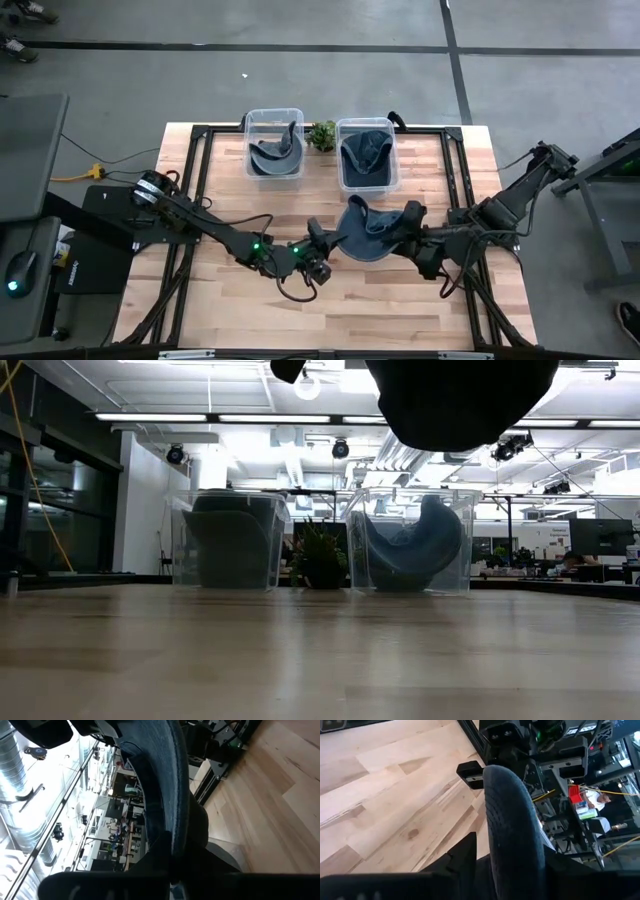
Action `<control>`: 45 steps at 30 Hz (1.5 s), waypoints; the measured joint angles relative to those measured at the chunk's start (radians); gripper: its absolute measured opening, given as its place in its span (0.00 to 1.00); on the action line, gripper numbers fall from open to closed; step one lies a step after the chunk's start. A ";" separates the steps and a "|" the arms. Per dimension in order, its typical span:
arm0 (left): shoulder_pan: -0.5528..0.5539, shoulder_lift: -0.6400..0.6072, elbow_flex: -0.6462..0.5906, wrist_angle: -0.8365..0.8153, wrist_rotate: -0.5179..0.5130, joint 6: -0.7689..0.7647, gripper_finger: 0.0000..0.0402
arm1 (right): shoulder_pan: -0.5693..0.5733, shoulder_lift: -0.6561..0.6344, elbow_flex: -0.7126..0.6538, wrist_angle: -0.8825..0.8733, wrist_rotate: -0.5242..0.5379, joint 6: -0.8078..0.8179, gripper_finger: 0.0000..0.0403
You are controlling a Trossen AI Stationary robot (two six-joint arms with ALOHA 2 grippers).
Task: Pick & Place hat
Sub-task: Put the blue cap into the right transparent bin
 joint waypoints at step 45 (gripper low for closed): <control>0.075 -0.002 0.140 -0.282 -0.124 0.060 0.01 | 0.180 0.201 0.364 -0.478 0.488 0.243 0.39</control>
